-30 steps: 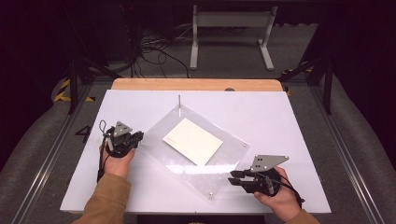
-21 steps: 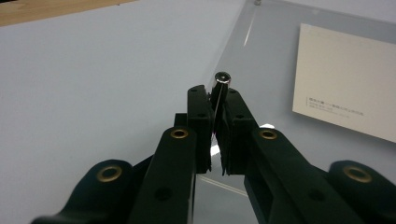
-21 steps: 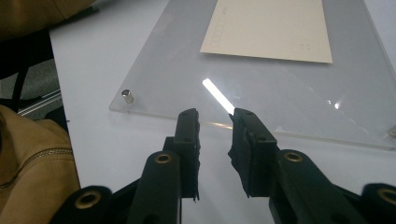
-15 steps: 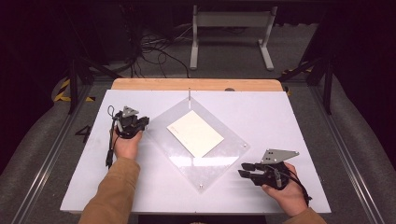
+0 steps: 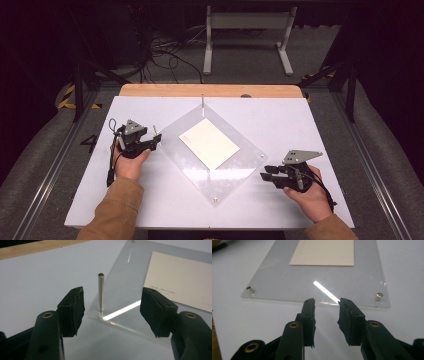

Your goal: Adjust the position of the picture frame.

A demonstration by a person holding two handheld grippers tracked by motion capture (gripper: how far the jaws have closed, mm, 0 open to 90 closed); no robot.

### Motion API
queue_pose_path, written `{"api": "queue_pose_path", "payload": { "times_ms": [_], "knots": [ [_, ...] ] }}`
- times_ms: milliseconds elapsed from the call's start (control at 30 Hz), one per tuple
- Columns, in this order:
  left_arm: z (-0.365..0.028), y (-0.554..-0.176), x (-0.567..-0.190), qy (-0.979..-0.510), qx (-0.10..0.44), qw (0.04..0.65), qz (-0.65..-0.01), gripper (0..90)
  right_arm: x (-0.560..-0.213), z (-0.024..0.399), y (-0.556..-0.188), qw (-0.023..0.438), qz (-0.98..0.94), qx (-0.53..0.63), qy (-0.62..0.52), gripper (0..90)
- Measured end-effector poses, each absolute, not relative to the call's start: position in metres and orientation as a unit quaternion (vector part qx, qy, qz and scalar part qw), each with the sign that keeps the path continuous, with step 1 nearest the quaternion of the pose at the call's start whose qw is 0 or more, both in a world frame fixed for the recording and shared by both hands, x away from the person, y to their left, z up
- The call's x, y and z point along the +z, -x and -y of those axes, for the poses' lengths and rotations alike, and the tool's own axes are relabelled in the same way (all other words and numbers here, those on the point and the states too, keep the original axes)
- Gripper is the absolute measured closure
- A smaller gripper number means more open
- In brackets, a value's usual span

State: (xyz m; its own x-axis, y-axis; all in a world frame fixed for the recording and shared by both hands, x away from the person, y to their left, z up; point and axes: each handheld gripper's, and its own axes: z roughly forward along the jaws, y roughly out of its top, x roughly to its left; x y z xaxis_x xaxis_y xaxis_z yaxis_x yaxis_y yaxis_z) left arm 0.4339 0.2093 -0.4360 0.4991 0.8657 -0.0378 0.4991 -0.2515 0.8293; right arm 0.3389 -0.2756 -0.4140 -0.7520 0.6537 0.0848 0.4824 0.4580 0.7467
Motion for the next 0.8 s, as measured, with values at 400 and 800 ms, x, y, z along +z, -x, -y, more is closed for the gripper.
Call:
{"api": "queue_pose_path", "payload": {
  "times_ms": [400,800],
  "knots": [
    [-0.217,-0.395,-0.435,-0.758,0.201,0.457,-0.420,35.0,-0.410,0.276,-0.385,0.117,-0.870,0.327,-0.349,75.2],
    [-0.216,-0.370,-0.429,-0.766,0.202,0.474,-0.384,34.9,-0.419,0.269,-0.417,0.119,-0.880,0.293,-0.356,69.9]
  ]
}}
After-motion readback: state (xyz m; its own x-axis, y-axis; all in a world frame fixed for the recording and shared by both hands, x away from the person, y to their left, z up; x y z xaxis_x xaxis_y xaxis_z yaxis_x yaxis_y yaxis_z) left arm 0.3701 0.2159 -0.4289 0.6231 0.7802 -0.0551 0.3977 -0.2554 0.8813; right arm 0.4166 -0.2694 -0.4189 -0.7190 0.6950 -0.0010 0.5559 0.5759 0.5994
